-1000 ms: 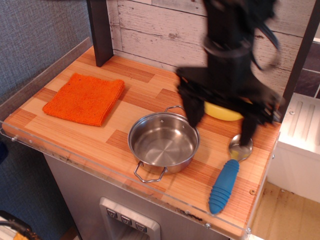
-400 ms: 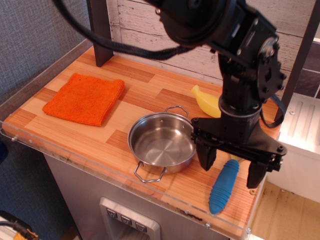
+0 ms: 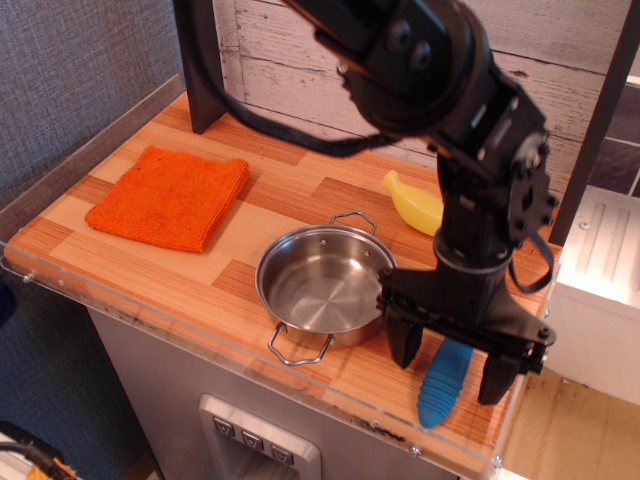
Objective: Place blue spoon on top of orange cloth.
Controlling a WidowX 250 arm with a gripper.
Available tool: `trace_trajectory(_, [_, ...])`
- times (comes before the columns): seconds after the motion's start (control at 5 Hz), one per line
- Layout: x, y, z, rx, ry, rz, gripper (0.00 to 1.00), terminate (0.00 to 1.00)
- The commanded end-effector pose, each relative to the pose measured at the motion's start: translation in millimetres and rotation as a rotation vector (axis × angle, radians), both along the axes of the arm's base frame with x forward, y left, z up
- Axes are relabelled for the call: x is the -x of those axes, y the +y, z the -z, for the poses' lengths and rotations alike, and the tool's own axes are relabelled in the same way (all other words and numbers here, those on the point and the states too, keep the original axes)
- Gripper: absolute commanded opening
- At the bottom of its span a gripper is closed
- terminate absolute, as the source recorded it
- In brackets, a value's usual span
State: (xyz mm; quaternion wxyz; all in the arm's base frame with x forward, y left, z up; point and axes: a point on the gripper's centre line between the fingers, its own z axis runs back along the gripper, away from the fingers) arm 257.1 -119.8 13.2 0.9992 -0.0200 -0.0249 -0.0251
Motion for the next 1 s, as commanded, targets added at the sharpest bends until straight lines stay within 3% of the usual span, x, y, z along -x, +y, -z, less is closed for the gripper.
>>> trace_trajectory(0.0, [-6.3,-10.6,5.3,-0.015,-0.009,0.037,1.0,0.0])
trace_trajectory(0.2, [-6.7,-12.2,1.0,-0.008,-0.026,0.043,0.0,0.0])
trace_trajectory(0.4, [-8.4,-12.0,-11.0,0.012,-0.046,0.045,0.0,0.0])
trace_trajectory(0.6, [-10.1,-6.7,-61.1,0.071,-0.12,0.043,0.0,0.0])
trace_trajectory(0.8, [-2.1,31.4,-111.3,0.093,-0.197,0.021,0.0,0.0])
